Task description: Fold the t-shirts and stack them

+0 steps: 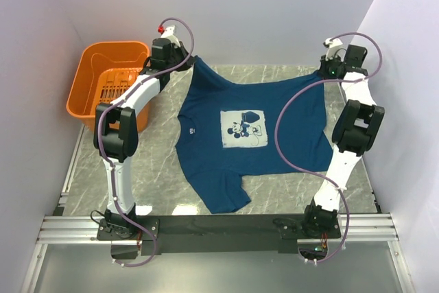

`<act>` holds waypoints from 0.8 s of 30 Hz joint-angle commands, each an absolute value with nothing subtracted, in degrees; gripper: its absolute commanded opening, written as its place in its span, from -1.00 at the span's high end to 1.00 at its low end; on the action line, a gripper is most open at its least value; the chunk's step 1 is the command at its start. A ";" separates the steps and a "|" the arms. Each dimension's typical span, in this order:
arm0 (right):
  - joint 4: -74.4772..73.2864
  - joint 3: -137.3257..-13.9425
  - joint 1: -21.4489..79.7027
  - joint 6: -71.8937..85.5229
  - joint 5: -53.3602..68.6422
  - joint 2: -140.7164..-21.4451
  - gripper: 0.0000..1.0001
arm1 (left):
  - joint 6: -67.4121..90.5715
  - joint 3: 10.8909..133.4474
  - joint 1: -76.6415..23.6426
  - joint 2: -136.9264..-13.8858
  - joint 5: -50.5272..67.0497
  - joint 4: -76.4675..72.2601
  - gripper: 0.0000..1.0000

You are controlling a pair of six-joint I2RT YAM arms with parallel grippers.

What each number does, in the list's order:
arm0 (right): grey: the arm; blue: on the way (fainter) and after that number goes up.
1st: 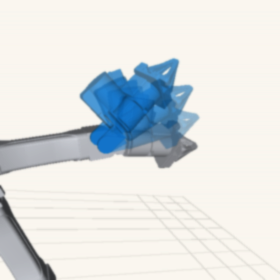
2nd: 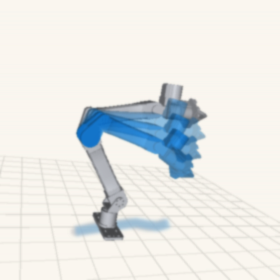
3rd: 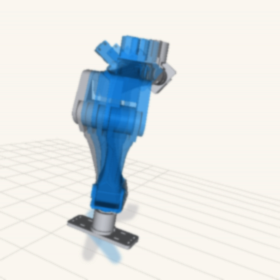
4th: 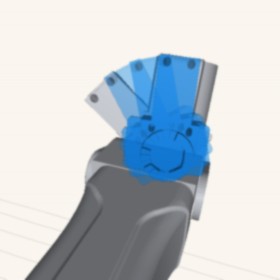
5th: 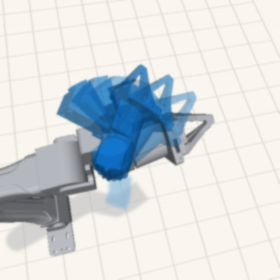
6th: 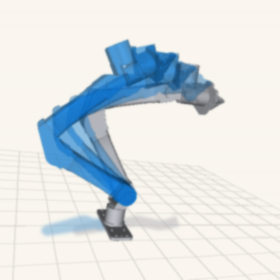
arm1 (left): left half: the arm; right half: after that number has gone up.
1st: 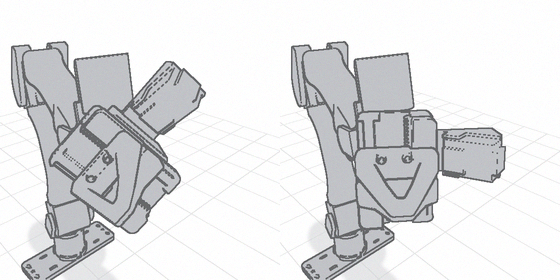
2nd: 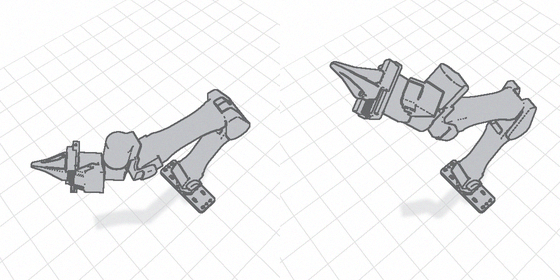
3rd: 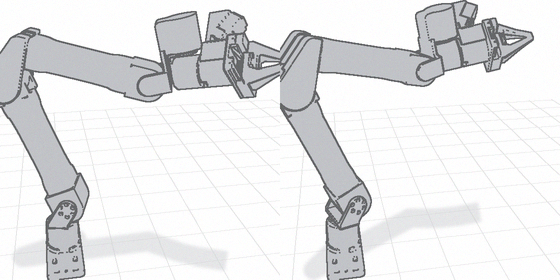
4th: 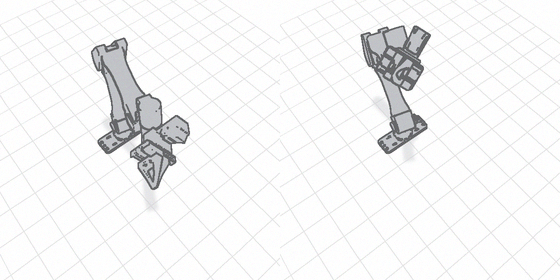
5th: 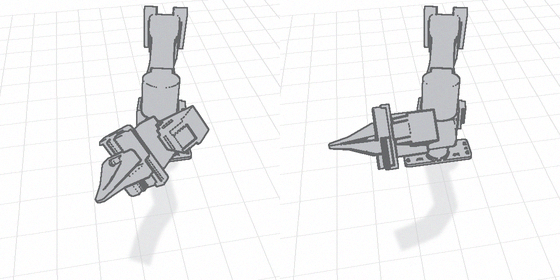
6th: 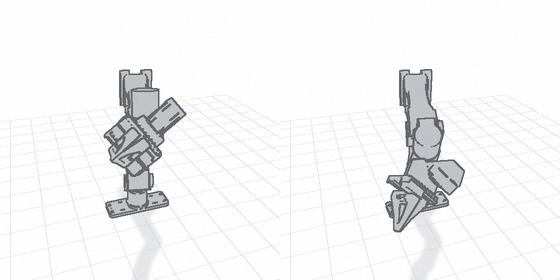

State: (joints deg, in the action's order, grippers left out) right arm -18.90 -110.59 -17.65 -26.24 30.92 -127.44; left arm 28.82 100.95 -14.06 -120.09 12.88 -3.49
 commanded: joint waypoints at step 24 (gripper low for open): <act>-22.50 -105.12 -16.88 -65.48 37.70 -123.14 1.00 | 19.51 91.85 -14.15 -109.78 21.09 -10.02 0.99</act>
